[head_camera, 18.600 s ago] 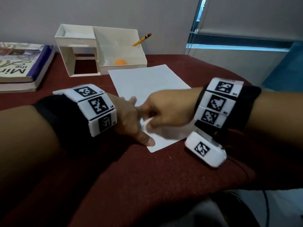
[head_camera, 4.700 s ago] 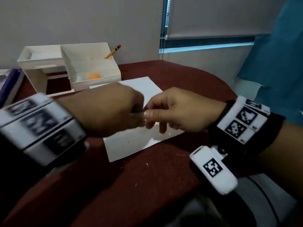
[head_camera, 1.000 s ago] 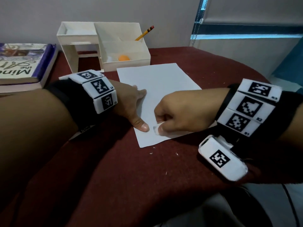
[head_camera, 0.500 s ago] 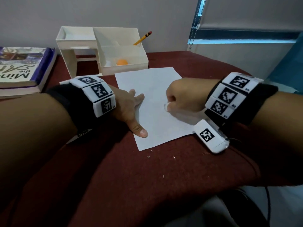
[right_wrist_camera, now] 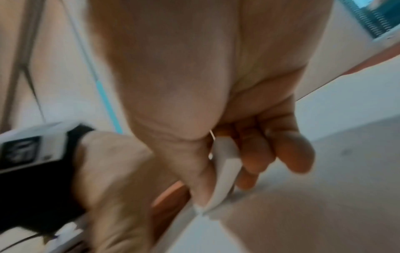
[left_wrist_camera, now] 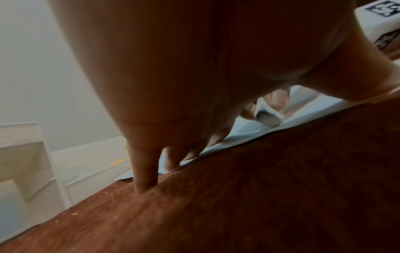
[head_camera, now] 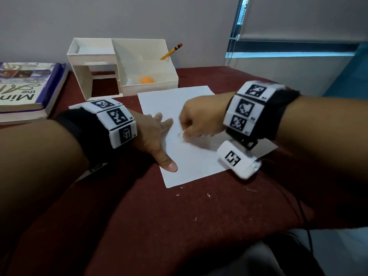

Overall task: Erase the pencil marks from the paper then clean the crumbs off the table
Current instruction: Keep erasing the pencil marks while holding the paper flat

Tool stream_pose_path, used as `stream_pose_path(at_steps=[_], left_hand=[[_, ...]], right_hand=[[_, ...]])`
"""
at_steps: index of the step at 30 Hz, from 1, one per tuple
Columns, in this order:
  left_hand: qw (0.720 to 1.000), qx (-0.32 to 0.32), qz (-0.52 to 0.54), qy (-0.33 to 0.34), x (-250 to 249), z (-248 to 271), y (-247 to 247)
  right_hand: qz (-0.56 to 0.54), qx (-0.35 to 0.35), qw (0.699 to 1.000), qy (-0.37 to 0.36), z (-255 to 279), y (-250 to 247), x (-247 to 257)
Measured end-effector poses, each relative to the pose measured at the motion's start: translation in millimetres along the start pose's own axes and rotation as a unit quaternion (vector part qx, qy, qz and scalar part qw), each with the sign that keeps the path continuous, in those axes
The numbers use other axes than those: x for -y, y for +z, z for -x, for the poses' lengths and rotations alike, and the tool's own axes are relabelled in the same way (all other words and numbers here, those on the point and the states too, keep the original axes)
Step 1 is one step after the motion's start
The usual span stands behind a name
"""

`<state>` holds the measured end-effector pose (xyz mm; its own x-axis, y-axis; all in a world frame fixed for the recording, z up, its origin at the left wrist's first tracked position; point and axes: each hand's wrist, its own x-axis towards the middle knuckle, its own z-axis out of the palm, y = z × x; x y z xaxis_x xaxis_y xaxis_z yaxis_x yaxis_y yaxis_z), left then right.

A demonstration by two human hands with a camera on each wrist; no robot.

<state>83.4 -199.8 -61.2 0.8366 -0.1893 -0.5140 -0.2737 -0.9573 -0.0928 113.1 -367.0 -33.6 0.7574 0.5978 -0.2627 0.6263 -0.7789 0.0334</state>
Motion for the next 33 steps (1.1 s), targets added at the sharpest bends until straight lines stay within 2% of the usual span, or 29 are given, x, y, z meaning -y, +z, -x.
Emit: stream_pose_path(at_steps=[2,3,7,11,15,16,19,20,23,25,28,31,33], left_hand=[[1.000,-0.003,-0.001,-0.014,-4.3,-0.4,0.9],[1.000,-0.005,0.000,-0.015,-6.6,-0.7,2.1],[0.999,-0.006,-0.027,-0.023,-9.9,-3.2,4.8],[0.999,0.003,-0.037,-0.022,-12.3,-3.6,2.8],[0.999,0.012,-0.039,-0.024,-13.6,-1.4,2.5],[0.999,0.012,-0.039,-0.026,-14.1,-0.9,1.9],[0.999,0.013,-0.031,-0.034,-17.3,-0.5,1.8],[0.999,0.013,-0.029,-0.035,-17.0,-0.5,2.0],[0.999,0.023,-0.032,-0.030,-15.0,-1.3,1.2],[0.999,0.023,-0.028,-0.029,-14.3,-1.9,1.0],[0.999,0.015,-0.029,-0.025,-14.3,-2.4,2.5],[0.999,0.021,-0.021,-0.026,-15.1,-1.2,1.9],[0.999,0.022,-0.020,-0.028,-15.1,-0.9,0.4]], right_hand=[[0.059,-0.011,0.997,0.057,13.9,-2.6,-29.2],[0.055,-0.003,0.996,0.066,24.9,-0.9,-39.2],[-0.047,0.088,0.995,0.030,68.0,14.0,-44.6],[-0.015,0.024,0.995,0.093,69.4,12.5,-68.0],[-0.043,0.067,0.996,0.038,77.6,19.1,-49.8],[-0.039,0.059,0.997,0.035,78.2,18.9,-49.3],[-0.034,0.031,0.995,0.092,80.1,15.0,-61.7],[-0.031,0.023,0.995,0.088,79.0,16.0,-62.6],[-0.030,0.039,0.999,0.014,79.7,25.5,-42.4],[-0.022,0.031,0.999,0.026,79.9,23.6,-44.5],[-0.020,0.011,0.995,0.096,80.8,18.8,-61.2],[-0.037,0.048,0.997,0.038,83.6,24.4,-47.3],[-0.039,0.049,0.997,0.041,84.4,23.3,-47.4]])
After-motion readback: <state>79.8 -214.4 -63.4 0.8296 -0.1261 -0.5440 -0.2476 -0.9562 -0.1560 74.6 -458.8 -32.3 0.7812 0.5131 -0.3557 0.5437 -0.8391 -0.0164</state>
